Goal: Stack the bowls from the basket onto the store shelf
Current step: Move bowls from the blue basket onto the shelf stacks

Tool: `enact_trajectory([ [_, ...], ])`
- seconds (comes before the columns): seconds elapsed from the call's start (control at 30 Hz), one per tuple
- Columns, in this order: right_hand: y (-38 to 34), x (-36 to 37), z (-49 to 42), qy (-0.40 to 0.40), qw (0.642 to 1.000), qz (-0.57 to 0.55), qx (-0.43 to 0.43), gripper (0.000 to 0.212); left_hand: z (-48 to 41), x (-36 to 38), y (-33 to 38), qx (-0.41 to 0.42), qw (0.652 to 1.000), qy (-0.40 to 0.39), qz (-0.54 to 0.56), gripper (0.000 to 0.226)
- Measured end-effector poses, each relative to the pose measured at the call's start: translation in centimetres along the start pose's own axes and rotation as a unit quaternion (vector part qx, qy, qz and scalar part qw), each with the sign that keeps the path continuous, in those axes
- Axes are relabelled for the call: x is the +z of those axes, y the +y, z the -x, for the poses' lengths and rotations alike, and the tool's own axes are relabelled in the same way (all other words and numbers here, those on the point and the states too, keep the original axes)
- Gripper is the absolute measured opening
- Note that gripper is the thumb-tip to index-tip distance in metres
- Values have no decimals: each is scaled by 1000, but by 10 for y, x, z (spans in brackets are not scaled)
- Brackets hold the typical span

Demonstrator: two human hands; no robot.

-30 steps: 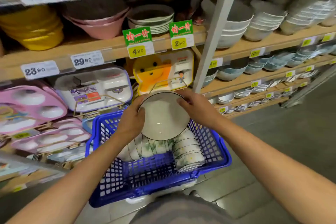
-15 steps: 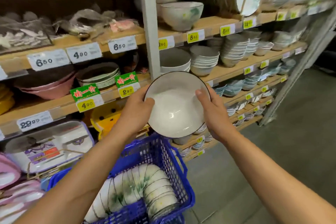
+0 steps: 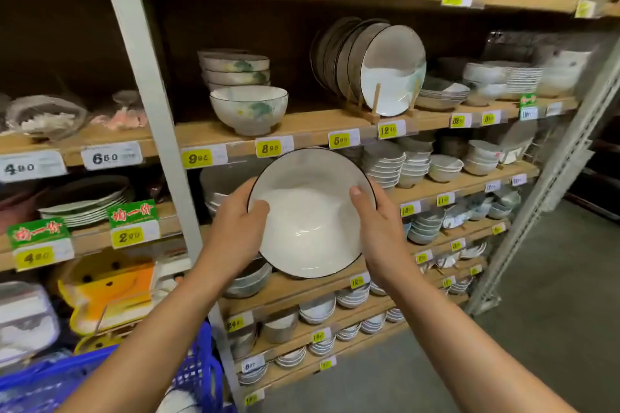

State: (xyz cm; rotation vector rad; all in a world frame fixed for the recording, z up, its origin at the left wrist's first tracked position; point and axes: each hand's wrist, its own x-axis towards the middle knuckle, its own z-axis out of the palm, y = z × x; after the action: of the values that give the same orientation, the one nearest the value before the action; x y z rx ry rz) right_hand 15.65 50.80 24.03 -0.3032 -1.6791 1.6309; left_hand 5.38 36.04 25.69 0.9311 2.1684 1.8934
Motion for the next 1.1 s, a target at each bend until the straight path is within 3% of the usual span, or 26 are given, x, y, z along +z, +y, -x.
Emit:
enact_trajectory([
  [0.27, -19, -7, -77, -45, 998, -36, 0, 32, -58, 9, 24, 11, 1000, -10, -14, 62],
  [0.43, -19, 5, -133, -62, 997, -21, 38, 22, -109, -4, 24, 8, 999, -29, 17, 27],
  [0.57, -30, 13, -180, -85, 995, -2, 52, 15, -147, -17, 34, -23, 997, -69, 14, 19],
  [0.67, -40, 22, -211, -89, 995, 25, 37, 14, -170, -24, 45, -54, 997, -61, 8, 34],
  [0.77, -47, 31, -237, -114, 992, 16, 48, 15, -188, -28, 59, -58, 997, -36, 20, 18],
  [0.87, -53, 38, -257, -134, 988, 18, 80, 11, -202, -32, 70, -75, 996, -23, 51, 20],
  [0.97, -62, 42, -274, -165, 977, -15, 133, 14, -211, -34, 76, -88, 991, -14, 97, 47],
  [1.1, -69, 47, -286, -220, 962, -92, 132, 18, -224, -37, 84, -127, 972, 28, 195, 40],
])
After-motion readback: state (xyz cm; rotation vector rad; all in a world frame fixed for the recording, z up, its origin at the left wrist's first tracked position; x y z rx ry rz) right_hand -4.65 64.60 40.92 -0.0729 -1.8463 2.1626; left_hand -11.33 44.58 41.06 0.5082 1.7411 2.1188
